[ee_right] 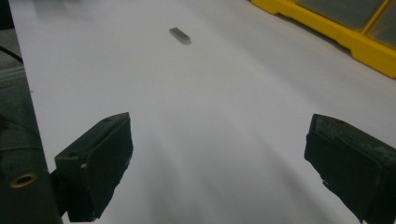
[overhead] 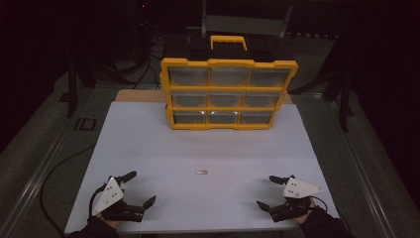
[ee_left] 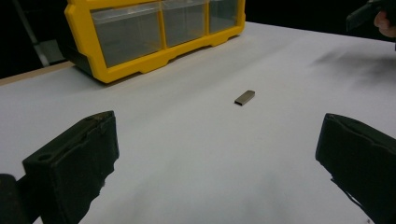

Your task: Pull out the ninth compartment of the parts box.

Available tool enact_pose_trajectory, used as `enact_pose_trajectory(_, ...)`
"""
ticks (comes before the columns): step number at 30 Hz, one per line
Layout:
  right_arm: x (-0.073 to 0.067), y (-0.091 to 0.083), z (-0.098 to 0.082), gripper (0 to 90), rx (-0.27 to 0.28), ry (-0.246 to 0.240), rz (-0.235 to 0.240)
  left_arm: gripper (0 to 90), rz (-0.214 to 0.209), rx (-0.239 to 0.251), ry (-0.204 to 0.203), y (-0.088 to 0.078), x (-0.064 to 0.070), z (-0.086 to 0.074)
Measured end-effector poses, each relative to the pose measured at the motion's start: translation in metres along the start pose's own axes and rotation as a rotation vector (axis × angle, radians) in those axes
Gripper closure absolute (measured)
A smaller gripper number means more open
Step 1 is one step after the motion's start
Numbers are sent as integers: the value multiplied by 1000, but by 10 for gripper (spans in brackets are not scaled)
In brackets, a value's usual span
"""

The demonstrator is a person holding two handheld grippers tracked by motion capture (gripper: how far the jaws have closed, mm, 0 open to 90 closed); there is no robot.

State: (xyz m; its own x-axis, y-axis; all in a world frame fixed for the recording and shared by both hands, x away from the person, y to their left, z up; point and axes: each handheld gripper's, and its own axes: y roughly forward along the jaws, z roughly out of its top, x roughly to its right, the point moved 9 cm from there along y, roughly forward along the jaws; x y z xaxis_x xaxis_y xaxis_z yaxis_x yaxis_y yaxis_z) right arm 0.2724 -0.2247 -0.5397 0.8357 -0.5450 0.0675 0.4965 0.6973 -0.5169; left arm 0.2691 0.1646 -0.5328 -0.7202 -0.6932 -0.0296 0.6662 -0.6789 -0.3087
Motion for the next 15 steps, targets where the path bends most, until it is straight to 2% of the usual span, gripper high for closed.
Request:
enact_pose_trajectory(7,-5,-10,16,75,7,-43,3,0,1,5,-7,0,-1,0)
enact_pose_trajectory(15,0,-25,39,75,30,-84,-17,0,-3,13,-11,-1,0,1)
